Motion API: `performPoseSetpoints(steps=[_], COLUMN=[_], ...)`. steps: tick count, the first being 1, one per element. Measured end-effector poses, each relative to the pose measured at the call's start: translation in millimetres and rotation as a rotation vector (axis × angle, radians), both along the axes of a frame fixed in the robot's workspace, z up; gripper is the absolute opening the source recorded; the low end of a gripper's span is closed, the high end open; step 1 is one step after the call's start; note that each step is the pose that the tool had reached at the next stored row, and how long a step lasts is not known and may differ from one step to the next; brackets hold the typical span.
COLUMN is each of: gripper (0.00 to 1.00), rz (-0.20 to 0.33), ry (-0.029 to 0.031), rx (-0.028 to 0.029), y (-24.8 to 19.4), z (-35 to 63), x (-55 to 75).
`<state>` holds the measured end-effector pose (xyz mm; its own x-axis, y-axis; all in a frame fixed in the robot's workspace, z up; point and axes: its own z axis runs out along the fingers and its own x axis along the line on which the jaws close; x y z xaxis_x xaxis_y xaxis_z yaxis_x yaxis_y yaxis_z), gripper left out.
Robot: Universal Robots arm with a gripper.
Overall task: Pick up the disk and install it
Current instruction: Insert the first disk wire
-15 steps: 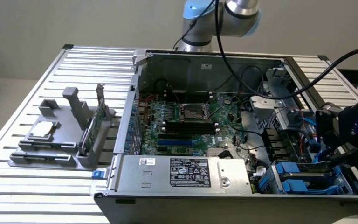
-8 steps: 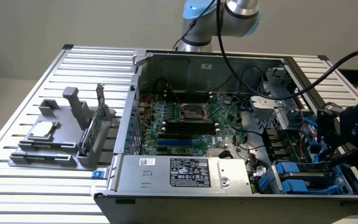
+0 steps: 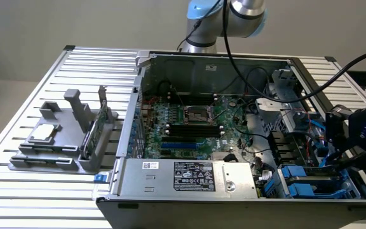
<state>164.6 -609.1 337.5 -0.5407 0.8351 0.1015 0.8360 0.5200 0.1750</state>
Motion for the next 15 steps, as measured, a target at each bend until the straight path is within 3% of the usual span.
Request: performPoseSetpoints(steps=[11, 15], gripper=[0.27, 0.18], rz=[-0.017, -0.03], ry=[0.018, 0.0224], rx=[0.0093, 0.0107], y=[0.0, -0.1], z=[-6.1, -5.7], x=[3.7, 3.7])
